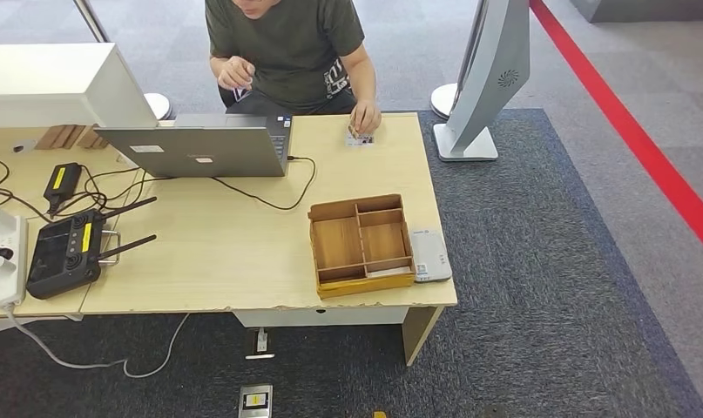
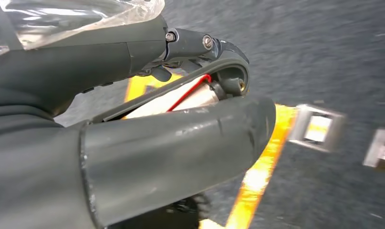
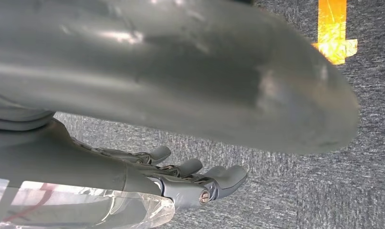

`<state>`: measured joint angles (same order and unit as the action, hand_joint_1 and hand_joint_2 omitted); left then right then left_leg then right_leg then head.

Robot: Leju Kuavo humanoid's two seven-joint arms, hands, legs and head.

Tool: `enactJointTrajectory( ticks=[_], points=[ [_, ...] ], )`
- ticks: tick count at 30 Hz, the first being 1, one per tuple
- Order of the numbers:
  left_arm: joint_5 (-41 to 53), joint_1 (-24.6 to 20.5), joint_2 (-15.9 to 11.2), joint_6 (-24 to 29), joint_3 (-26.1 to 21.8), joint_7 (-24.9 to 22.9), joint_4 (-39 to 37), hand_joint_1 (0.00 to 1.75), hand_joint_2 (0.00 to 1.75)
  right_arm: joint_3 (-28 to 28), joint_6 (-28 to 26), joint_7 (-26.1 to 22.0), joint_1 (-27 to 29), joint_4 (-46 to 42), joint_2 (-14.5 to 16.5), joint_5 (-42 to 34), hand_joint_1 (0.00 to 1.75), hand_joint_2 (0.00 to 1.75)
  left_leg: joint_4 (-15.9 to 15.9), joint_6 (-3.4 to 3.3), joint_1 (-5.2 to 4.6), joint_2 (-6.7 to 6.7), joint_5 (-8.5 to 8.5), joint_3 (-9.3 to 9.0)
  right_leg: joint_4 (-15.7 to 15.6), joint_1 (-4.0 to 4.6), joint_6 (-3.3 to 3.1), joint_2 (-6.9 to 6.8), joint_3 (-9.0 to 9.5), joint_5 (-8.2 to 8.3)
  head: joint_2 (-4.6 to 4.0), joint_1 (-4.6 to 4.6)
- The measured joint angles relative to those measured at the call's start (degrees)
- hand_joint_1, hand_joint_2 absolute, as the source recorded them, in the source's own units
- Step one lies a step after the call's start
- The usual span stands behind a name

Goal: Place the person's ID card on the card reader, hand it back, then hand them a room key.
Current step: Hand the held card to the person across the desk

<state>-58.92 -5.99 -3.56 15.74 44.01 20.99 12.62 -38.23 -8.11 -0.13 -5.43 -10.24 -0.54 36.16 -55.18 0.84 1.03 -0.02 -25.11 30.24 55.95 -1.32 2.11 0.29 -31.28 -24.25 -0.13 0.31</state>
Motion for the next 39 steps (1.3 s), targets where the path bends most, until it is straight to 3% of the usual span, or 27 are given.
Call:
enactJointTrajectory(
  ticks=[3, 9, 11, 13, 16, 19, 29, 39],
  points=[
    [-0.80, 0.00, 0.04, 0.74, 0.51, 4.84, 0.08, 0.00, 0.00, 0.00, 0.07, -0.20, 0.02, 0.01, 0.01, -0.43, 0.00, 0.00, 0.00, 0.00, 0.00, -0.01, 0.00, 0.00, 0.00, 0.00, 0.00, 0.00, 0.00, 0.00, 0.01, 0.04],
    [-0.72, -0.07, 1.88, 3.24, 0.84, 7.72, 0.38, 0.00, 0.00, 0.00, 0.59, -0.42, 0.01, 0.01, 0.00, 0.55, 0.00, 0.00, -0.01, 0.00, -0.03, -0.01, 0.00, 0.00, -0.01, -0.02, 0.00, -0.02, -0.01, 0.00, 0.01, -0.02],
    [-0.31, -0.15, 3.31, 5.74, 1.10, 6.06, 0.53, 0.00, 0.00, 0.00, 0.75, -0.47, -0.01, 0.01, 0.01, 0.50, 0.00, 0.00, 0.00, 0.00, -0.04, -0.02, 0.00, 0.01, -0.01, -0.03, 0.00, -0.03, 0.01, 0.00, 0.00, 0.01],
    [-0.66, -0.05, 3.96, 5.71, 1.41, 1.36, 0.56, 0.00, 0.00, 0.00, 0.63, -0.49, 0.00, 0.01, 0.02, -0.17, 0.00, 0.00, 0.00, 0.00, -0.03, -0.01, 0.00, 0.03, -0.01, -0.03, 0.01, -0.03, 0.02, 0.00, 0.00, 0.05],
    [-1.62, 0.21, 2.14, 1.43, 1.82, -6.35, 0.12, 0.00, 0.00, 0.00, 0.37, -0.55, 0.03, 0.01, -0.01, -0.77, 0.00, 0.00, 0.00, 0.00, 0.02, -0.01, 0.00, 0.01, -0.01, 0.02, 0.00, -0.02, 0.00, 0.00, 0.00, 0.12],
    [-1.65, 0.31, 0.51, 2.66, 2.09, -10.11, -0.60, 0.00, 0.00, 0.00, 0.37, -0.63, 0.04, 0.01, -0.07, -0.74, 0.00, 0.00, 0.00, 0.02, 0.03, -0.01, 0.01, -0.01, 0.02, 0.02, -0.04, -0.03, -0.02, -0.03, 0.01, -0.02],
    [-3.52, 0.36, 0.33, 1.86, 2.48, -15.54, -0.92, 0.00, 0.00, 0.00, 0.91, -1.15, 0.04, 0.01, -0.19, 0.47, 0.00, 0.00, 0.01, 0.04, 0.00, -0.02, 0.02, 0.01, 0.01, 0.00, -0.05, -0.04, 0.00, -0.03, 0.01, -0.02],
    [-3.92, 0.35, 0.19, 0.66, 2.48, -13.80, -0.95, 0.00, 0.00, 0.00, 1.18, -1.33, 0.04, 0.01, -0.32, 0.71, 0.00, 0.00, 0.01, 0.04, 0.01, -0.02, 0.02, 0.00, 0.02, 0.01, -0.06, -0.04, 0.00, -0.04, 0.00, -0.01]
  ],
)
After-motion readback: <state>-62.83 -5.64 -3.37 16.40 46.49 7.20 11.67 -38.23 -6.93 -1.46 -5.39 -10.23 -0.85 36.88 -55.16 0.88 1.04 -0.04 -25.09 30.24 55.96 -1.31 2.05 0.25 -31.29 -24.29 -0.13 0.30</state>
